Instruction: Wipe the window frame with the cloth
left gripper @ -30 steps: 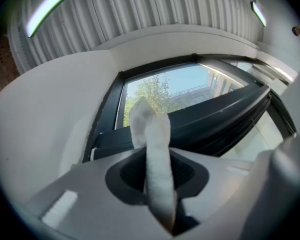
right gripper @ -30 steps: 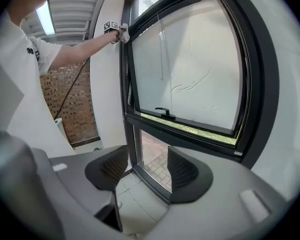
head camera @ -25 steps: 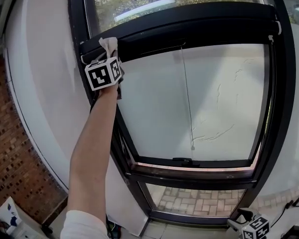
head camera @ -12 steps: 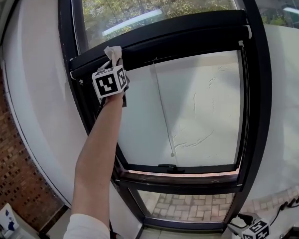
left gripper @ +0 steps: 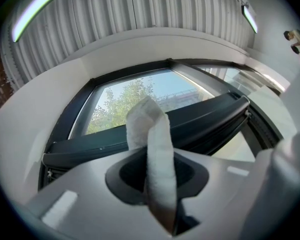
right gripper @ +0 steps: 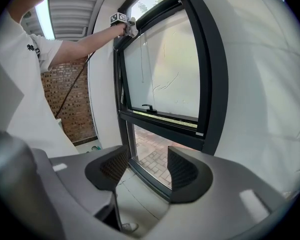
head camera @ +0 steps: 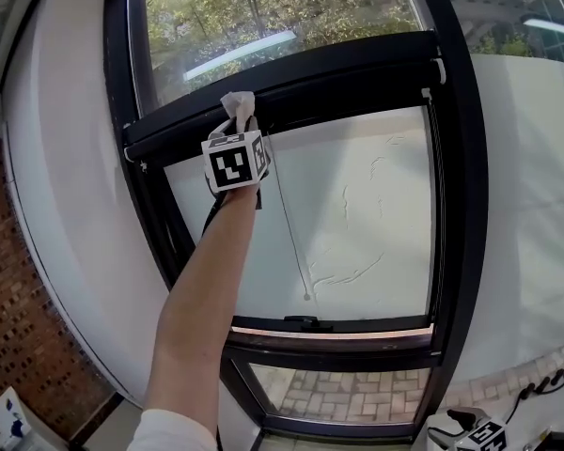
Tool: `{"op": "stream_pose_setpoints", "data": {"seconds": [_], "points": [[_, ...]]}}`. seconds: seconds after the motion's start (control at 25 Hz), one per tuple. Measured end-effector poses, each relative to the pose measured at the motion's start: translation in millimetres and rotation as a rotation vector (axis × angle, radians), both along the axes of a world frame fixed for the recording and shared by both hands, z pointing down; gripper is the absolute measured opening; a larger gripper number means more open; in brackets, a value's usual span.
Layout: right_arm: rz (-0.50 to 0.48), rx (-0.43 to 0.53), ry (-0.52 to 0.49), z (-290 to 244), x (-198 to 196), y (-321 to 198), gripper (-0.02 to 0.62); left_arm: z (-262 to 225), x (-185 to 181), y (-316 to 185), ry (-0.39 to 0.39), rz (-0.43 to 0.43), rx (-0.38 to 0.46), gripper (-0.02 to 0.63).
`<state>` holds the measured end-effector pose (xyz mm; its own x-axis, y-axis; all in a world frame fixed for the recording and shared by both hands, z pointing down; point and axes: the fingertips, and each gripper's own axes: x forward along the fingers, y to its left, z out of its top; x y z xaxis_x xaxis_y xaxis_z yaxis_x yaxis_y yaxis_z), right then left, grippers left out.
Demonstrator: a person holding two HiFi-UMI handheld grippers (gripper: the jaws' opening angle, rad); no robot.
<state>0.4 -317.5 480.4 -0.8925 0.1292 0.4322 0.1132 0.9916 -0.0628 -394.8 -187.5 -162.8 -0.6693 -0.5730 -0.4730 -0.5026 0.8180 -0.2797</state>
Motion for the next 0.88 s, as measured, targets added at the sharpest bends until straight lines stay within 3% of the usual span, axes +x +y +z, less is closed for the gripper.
{"op": "stream_pose_setpoints", "data": {"seconds": [0.88], "points": [[0.119,0.01,-0.029,-2.0,54.9,-36.7,0.249,3.5,121.4,-160.4,-0.083,0.197,-0.092,0.086]]}}
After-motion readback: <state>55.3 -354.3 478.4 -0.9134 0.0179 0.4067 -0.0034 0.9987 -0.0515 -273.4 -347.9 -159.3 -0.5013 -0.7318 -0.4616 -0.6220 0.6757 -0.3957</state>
